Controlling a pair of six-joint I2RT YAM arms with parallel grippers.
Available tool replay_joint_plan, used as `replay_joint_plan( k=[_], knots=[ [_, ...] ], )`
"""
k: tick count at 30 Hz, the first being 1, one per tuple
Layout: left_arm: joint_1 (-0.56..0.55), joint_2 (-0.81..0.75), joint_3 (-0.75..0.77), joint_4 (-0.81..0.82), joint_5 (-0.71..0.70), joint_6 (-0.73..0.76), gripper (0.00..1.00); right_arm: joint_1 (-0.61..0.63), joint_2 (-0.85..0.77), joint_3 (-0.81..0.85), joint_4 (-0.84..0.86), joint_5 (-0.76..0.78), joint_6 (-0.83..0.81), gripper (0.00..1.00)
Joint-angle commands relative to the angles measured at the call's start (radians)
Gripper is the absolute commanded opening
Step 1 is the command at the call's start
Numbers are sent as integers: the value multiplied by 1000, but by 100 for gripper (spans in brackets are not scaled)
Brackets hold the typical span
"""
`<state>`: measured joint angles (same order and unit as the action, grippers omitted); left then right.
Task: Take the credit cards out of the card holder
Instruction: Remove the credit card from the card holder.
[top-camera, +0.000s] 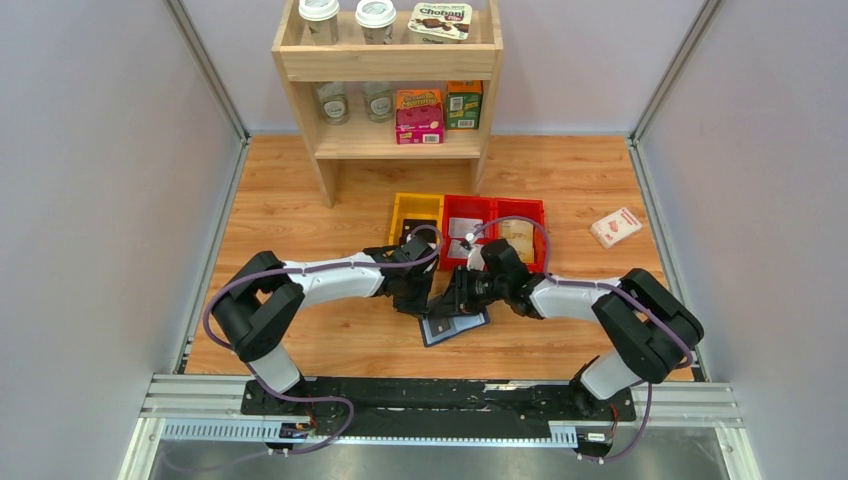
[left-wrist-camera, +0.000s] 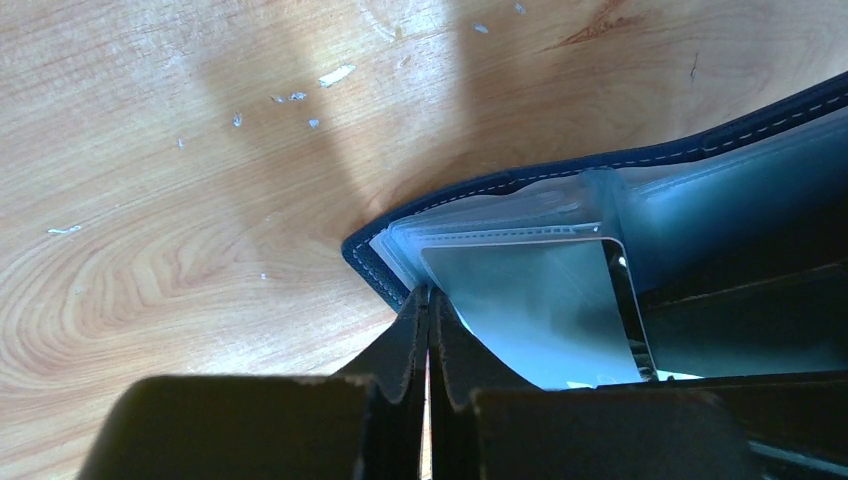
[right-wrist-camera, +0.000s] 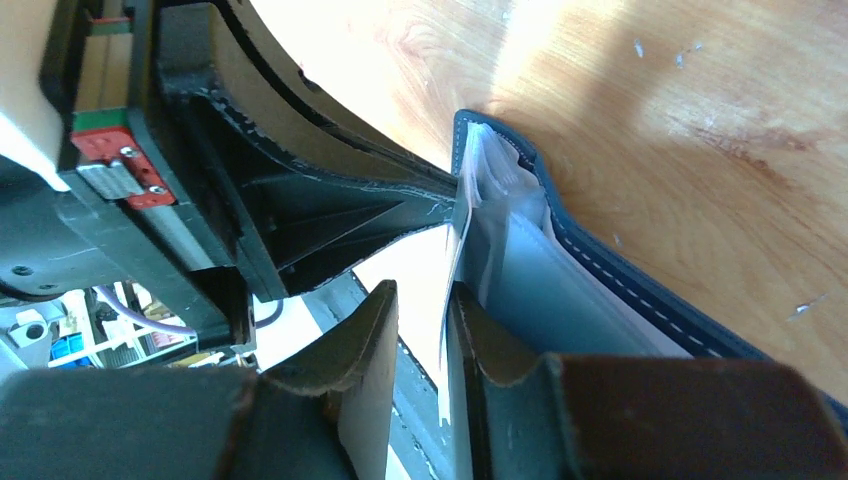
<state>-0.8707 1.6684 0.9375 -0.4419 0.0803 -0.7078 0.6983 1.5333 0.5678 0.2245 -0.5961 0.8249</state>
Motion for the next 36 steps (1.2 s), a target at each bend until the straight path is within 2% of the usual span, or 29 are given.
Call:
replay_joint_plan(
  k=[1, 23, 36],
  knots=[
    [-4, 54, -14, -41, -102, 37, 0, -10, -55, -12, 119, -71, 33, 24],
    [-4, 65, -11, -34, -88, 42, 0, -106, -107, -89, 139, -120, 22, 16],
    [-2, 57, -12, -29, -91, 44, 0, -169, -173, -118, 49, -113, -27, 10]
  ],
)
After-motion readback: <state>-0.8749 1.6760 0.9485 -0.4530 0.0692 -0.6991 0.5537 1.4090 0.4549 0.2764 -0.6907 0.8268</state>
